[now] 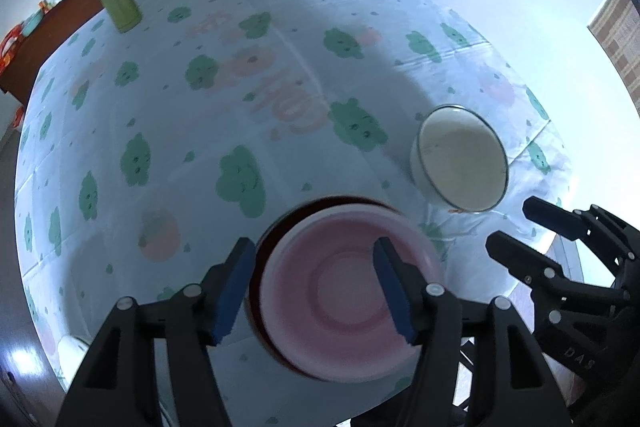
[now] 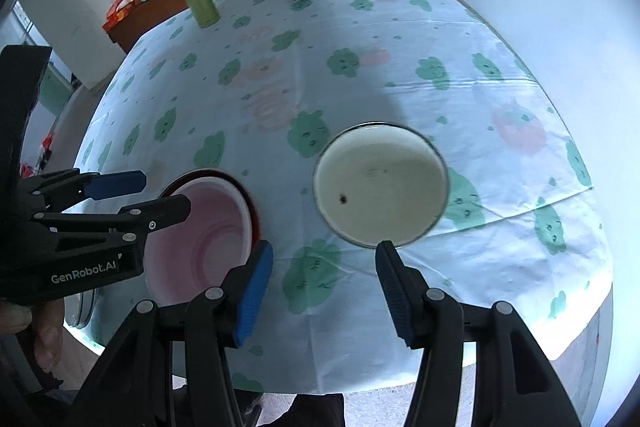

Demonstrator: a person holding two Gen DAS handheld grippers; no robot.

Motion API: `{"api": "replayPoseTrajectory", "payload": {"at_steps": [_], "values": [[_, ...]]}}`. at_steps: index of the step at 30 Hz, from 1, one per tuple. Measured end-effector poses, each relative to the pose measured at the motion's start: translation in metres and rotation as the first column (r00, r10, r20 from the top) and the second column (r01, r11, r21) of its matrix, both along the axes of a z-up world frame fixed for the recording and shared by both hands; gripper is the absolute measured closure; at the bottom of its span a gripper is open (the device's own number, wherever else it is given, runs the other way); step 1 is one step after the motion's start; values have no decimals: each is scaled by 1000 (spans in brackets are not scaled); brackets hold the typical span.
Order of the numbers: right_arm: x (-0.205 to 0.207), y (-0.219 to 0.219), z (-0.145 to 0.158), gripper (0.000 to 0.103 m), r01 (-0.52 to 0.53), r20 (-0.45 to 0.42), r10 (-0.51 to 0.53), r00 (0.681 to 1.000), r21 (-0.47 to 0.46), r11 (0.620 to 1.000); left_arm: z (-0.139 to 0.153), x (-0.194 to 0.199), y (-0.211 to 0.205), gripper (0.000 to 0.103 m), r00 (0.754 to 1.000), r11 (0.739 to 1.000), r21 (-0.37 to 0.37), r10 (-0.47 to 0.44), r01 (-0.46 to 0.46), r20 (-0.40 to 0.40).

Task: Organize plates and bowls
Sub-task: 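Move both grippers to the cream enamel bowl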

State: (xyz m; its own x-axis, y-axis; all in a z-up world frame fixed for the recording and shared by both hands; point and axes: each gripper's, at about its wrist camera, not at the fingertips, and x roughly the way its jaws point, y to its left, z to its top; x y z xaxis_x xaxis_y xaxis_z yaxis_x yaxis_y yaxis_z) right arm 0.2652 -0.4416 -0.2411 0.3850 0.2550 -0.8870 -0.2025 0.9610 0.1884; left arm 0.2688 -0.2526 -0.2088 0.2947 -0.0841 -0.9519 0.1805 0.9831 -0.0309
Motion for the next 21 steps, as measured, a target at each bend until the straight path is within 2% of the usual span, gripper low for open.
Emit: {"api": "replayPoseTrajectory", "payload": {"at_steps": [21], "values": [[24, -64, -9, 47, 139, -9, -139, 990, 4, 990, -8, 38, -59, 41, 993, 992, 24, -120, 120, 5]]}}
